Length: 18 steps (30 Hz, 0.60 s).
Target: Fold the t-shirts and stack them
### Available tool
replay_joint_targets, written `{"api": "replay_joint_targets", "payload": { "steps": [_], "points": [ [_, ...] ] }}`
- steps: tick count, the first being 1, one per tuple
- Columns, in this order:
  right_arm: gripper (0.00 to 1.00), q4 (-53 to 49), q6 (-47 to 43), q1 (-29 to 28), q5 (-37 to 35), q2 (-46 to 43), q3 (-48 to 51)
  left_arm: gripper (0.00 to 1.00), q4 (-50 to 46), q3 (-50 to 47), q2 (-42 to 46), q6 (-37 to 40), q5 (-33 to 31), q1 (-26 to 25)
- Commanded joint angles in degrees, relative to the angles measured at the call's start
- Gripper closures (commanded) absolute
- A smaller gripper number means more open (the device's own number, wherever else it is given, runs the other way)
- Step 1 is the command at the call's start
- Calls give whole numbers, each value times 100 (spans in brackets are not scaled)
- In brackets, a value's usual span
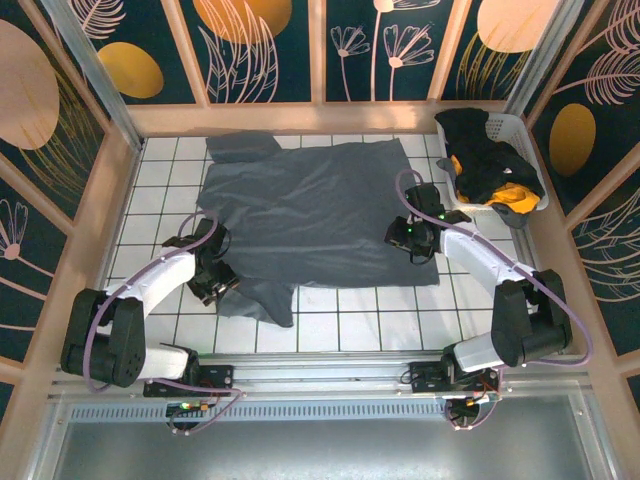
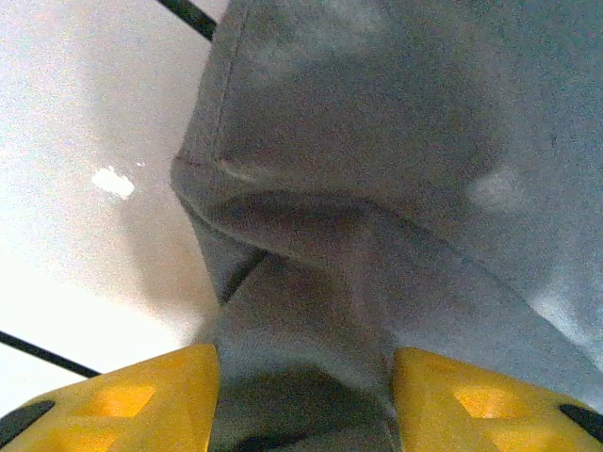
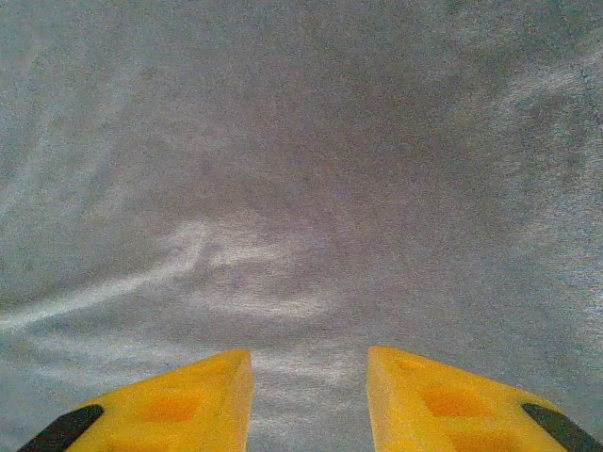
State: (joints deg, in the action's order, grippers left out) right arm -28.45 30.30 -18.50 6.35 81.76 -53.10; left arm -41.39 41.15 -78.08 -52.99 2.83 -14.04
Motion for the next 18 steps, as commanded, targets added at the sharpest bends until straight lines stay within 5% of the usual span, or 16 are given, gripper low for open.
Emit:
{"api": "replay_joint_targets", "payload": {
  "steps": [1,18],
  "points": [
    [63,80,-80,-27,7,-125,64,50,-298,-10,161,86,247,-17],
    [63,137,28,-30,42,-143,142,61,-76,3,76,189,417,-62]
  ]
}}
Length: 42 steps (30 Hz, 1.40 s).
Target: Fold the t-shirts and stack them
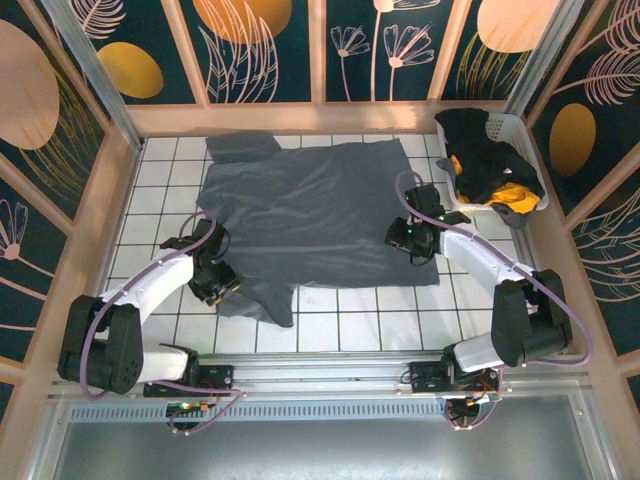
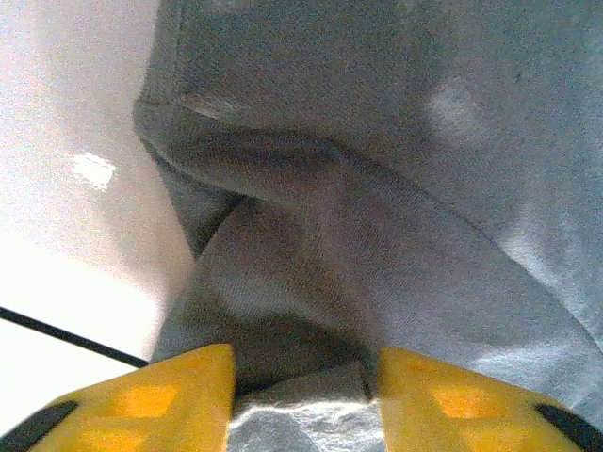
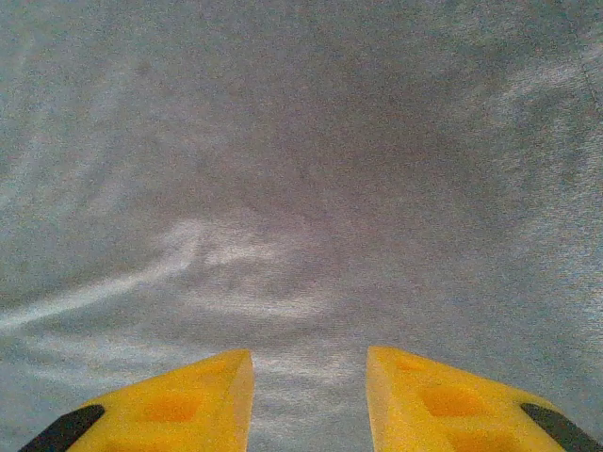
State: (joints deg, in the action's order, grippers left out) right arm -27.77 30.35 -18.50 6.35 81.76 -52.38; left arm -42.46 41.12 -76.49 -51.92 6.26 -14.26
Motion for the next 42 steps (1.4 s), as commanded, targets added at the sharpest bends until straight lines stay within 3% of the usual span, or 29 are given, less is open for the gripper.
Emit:
{"api": "replay_joint_targets", "payload": {
  "steps": [1,13,24,28,33,42],
  "points": [
    [63,67,28,-24,35,-151,81,63,44,9,-78,80,106,-58],
    [64,42,41,-14,-123,-189,88,100,-425,-186,226,319,115,-138],
    [67,-393,322,82,-692,-818,397,100,-1599,-32,1337,-187,-210,-134],
    [60,-706,572,688,-705,-1300,774,100,-2222,149,2042,-772,-654,-138],
    [58,-994,812,1625,-618,-1507,1148,100,-2491,123,2507,-1328,-664,-134],
    [58,-879,1062,1801,-504,-861,1425,100,-2619,222,2575,-1591,-975,-133]
  ]
}}
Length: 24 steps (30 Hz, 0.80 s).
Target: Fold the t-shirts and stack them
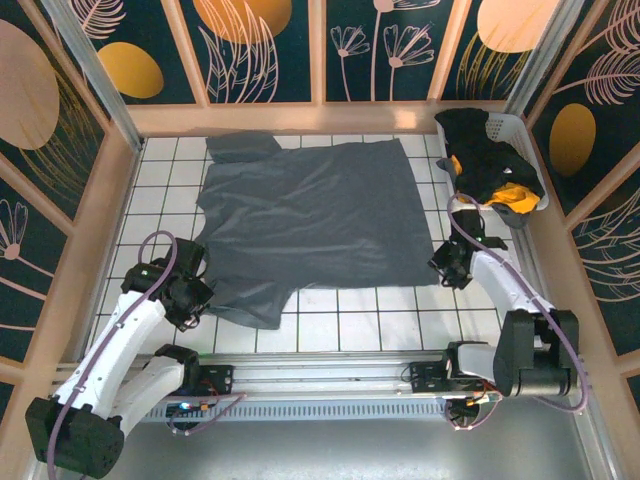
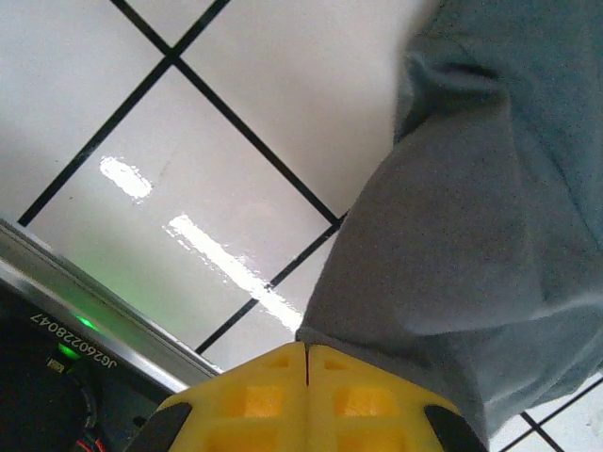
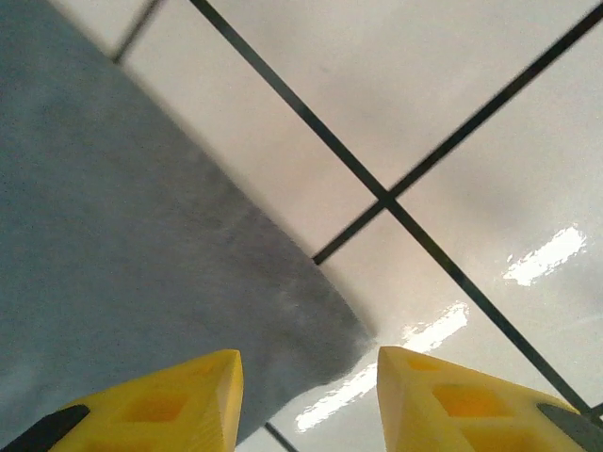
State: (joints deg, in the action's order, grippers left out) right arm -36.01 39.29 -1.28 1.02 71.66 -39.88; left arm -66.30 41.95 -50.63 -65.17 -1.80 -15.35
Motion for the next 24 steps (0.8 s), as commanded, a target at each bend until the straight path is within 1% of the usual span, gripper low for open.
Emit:
{"api": "replay_joint_targets", "payload": {
  "steps": [1,7,12,16,19,21,23,24],
  "points": [
    [58,14,182,98,66,180,222,100,-234,161,-22,-254,-188,-24],
    [59,183,237,118,109,290,399,100,-234,199,-16,-243,-233,-29],
    [65,525,155,138,197,505,422,100,-184,200,-43,-189,-208,-27],
    [72,634,164,145,325,696,367,100,-162,169,-43,-172,-180,-25],
    [81,673,202,143,391,786,418,100,-147,149,-26,-172,-176,-26],
    [89,638,219,142,370,782,433,100,-161,166,-2,-203,-195,-27],
    [100,477,260,145,231,664,411,100,-220,188,52,-249,-221,-29],
    [100,384,270,145,155,578,390,100,-261,193,90,-291,-231,-29]
  ]
}}
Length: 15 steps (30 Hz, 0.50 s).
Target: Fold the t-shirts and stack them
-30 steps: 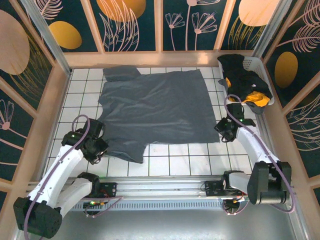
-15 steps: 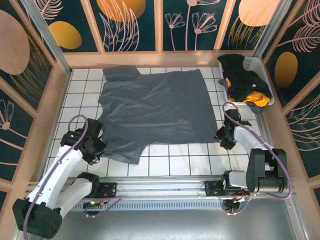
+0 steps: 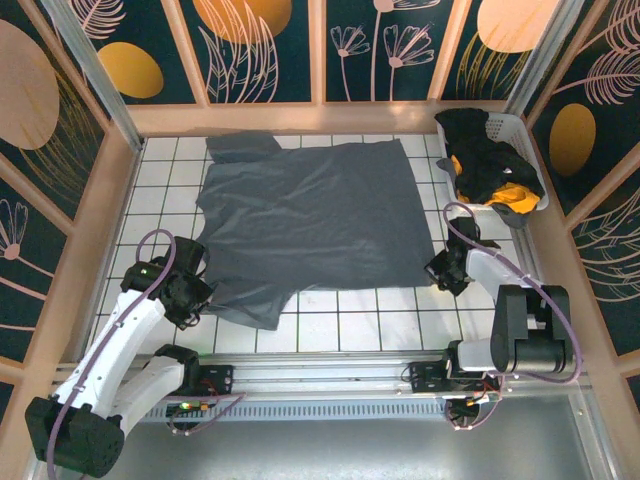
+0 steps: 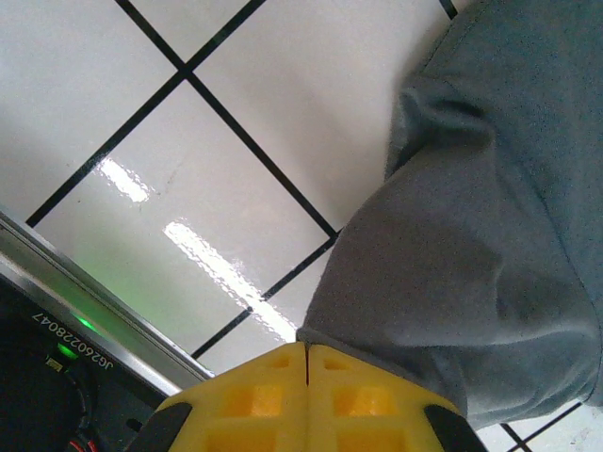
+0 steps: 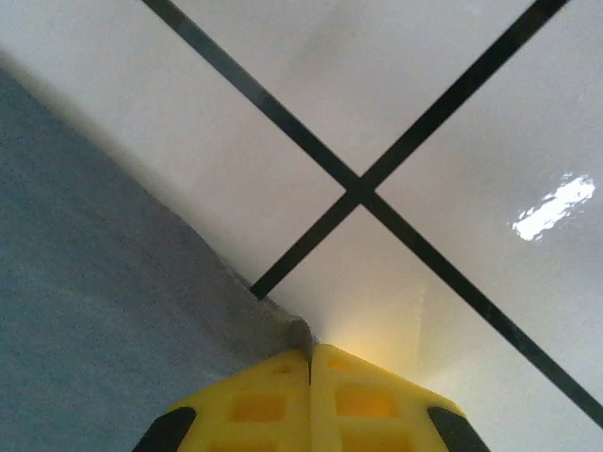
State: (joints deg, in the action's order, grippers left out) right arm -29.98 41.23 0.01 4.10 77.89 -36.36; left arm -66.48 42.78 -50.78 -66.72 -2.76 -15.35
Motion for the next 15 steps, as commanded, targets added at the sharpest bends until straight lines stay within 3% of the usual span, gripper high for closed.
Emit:
{"api": "replay_joint_targets", "payload": {
  "steps": [1,8,15],
  "points": [
    [100,-366,56,16,-237,-152,8,100,-302,116,153,-192,-128,-29],
    [100,-1378,-44,-158,-373,-613,-401,100,-695,130,764,-709,34,-27],
    [100,-1195,17,-164,-73,-272,-856,100,411,391,491,-831,-75,-29]
  ]
}}
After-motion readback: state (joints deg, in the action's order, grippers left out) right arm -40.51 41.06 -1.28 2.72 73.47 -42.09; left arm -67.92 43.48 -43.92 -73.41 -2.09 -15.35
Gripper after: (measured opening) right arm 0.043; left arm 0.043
